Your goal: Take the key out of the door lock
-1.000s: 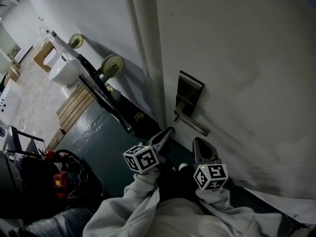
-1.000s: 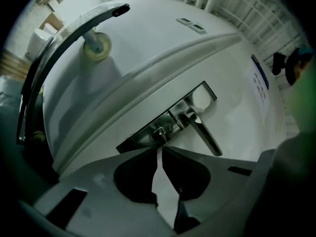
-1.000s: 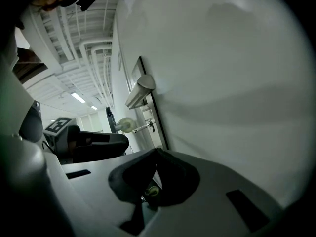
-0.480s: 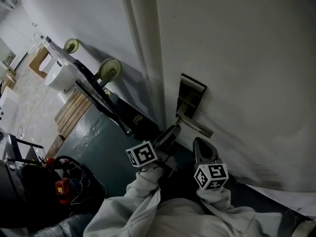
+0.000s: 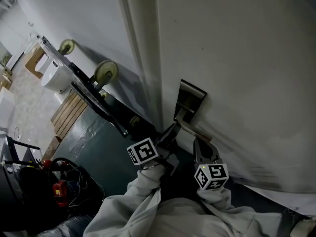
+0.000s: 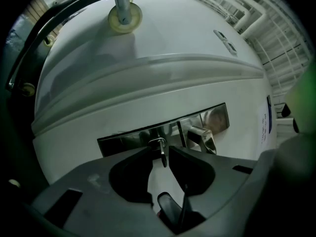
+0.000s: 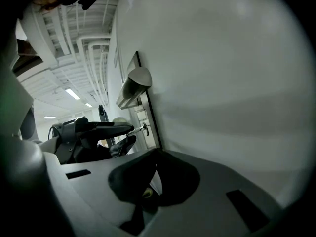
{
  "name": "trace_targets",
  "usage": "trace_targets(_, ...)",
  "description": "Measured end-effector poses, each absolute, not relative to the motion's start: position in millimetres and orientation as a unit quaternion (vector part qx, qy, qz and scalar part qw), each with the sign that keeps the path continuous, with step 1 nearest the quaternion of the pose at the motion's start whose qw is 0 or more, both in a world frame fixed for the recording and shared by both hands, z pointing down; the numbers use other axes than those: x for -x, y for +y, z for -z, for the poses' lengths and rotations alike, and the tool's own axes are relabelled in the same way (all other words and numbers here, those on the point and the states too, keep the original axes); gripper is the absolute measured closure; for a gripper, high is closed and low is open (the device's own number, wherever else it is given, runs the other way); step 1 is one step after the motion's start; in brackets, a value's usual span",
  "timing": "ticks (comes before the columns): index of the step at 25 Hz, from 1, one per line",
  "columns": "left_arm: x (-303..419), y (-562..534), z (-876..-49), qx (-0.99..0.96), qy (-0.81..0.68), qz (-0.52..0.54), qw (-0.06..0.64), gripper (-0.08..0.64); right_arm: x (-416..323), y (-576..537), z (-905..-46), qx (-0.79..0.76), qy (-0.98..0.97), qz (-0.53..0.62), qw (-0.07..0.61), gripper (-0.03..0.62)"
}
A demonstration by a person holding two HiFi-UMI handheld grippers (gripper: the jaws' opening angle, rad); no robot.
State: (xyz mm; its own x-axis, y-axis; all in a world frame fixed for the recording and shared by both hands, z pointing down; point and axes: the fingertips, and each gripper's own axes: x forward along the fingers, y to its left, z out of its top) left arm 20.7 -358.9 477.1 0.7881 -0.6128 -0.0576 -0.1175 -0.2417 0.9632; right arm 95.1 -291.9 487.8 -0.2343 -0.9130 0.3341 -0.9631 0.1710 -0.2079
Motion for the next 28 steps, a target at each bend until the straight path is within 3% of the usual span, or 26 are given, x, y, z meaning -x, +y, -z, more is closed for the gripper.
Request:
trace_targets(7,-22.8,-360.7,-474.7,-0.748,-0.225,0.223,0.583,0.523,-97.2,-294.6,-489.3,-0.613,-0.764,-0.191,0.069,0.540)
trace_targets(28,-23.5,-360.1,-471.1,-0.701,-0.227,0.246,0.630,0.534,-102.0,-287.7,-487.8,-0.603,-0.772,-0.186,0.077,0.540)
